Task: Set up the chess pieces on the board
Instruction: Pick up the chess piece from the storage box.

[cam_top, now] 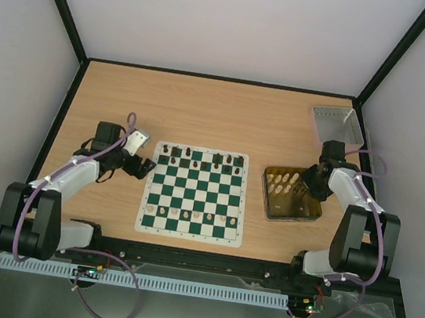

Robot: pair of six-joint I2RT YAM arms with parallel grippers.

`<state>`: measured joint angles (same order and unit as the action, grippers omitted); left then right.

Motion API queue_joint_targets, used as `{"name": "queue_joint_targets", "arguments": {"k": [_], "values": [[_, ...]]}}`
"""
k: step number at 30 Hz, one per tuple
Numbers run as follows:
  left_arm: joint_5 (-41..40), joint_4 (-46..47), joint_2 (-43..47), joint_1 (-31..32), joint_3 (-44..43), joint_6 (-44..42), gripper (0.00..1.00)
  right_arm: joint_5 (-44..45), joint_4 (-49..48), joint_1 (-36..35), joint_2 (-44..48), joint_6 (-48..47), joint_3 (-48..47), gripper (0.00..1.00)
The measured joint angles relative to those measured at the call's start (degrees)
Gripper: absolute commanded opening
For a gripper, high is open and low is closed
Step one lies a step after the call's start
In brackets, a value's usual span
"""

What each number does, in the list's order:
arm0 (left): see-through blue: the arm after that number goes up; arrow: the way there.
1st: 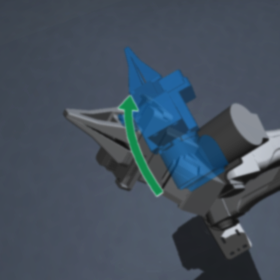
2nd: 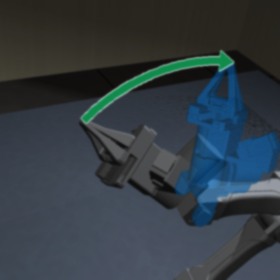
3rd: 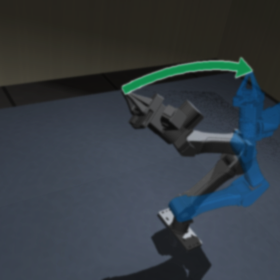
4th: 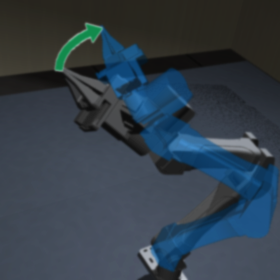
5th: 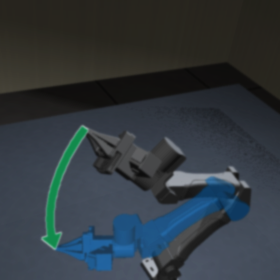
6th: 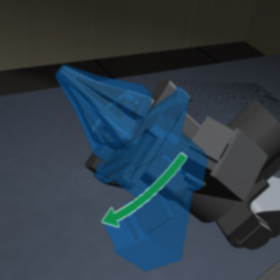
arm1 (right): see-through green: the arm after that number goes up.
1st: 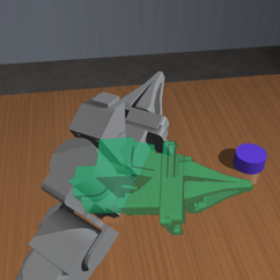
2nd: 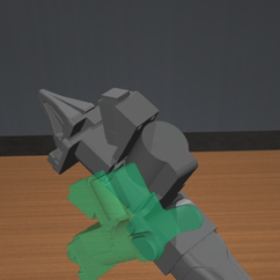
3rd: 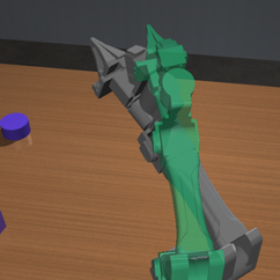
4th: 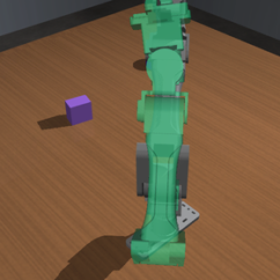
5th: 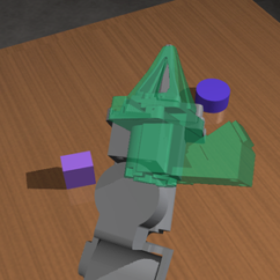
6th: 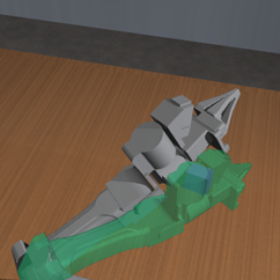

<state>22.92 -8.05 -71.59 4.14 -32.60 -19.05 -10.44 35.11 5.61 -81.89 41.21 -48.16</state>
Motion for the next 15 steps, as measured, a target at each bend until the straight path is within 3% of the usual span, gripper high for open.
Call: {"name": "queue_joint_targets", "arguments": {"k": [9,15], "values": [[0.0,0.0,-0.6,0.2,0.0,0.0,1.00,0.1,-0.3,0.0,-0.2,-0.1,-0.1,0.05],[0.0,0.0,-0.6,0.4,0.0,0.0,1.00,0.4,0.0,0.0,-0.2,-0.1,-0.2,0.03]]}}
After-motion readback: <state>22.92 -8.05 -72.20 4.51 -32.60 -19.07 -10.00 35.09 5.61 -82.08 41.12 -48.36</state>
